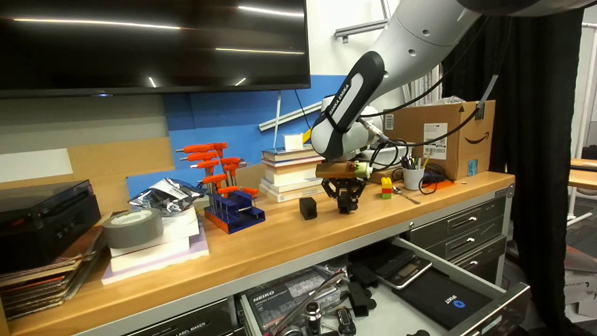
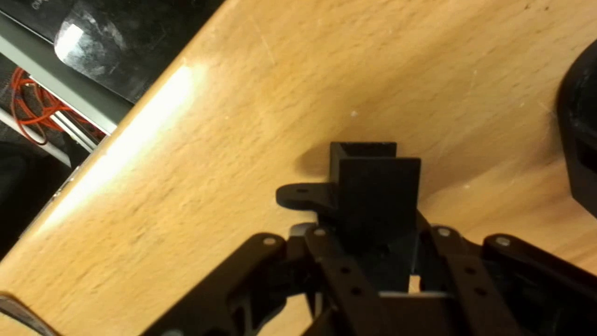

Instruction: Open the middle topmost drawer and take out two black objects

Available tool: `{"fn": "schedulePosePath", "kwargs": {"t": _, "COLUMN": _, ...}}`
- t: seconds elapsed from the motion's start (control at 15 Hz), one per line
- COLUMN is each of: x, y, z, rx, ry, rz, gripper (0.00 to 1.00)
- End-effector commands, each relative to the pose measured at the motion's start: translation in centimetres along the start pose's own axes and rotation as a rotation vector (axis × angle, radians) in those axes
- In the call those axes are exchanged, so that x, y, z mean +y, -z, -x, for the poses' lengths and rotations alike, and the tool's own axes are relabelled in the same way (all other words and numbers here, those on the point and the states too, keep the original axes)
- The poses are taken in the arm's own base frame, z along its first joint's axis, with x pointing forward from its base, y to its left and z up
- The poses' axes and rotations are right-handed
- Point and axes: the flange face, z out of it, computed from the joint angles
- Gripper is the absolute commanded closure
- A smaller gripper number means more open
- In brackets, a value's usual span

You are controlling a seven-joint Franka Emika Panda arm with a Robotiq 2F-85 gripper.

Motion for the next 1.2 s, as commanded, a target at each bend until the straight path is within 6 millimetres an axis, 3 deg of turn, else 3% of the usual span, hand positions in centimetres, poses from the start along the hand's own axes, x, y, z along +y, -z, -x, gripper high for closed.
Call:
{"fn": "schedulePosePath", "kwargs": {"t": 0.0, "x": -0.6, "y": 0.6, "z": -0.7, "rx": -0.013, "ry": -0.03, "rz": 0.02, "gripper": 0.33}}
{"fn": "schedulePosePath", "kwargs": {"t": 0.27, "x": 0.1, "y": 1.3, "z": 1.0, "rx": -0.075, "ry": 0.009, "rz": 0.027, "gripper": 0.01}}
{"fn": "schedulePosePath", "kwargs": {"t": 0.87, "x": 2.8, "y": 5.4, "z": 9.3, "rx": -0.161, "ry": 0.121, "rz": 0.06, "gripper": 0.0}}
{"fn": "schedulePosePath", "kwargs": {"t": 1.13, "x": 4.8, "y": 5.7, "z": 12.9, "rx": -0.235, "ry": 0.196, "rz": 0.044, "gripper": 0.0}}
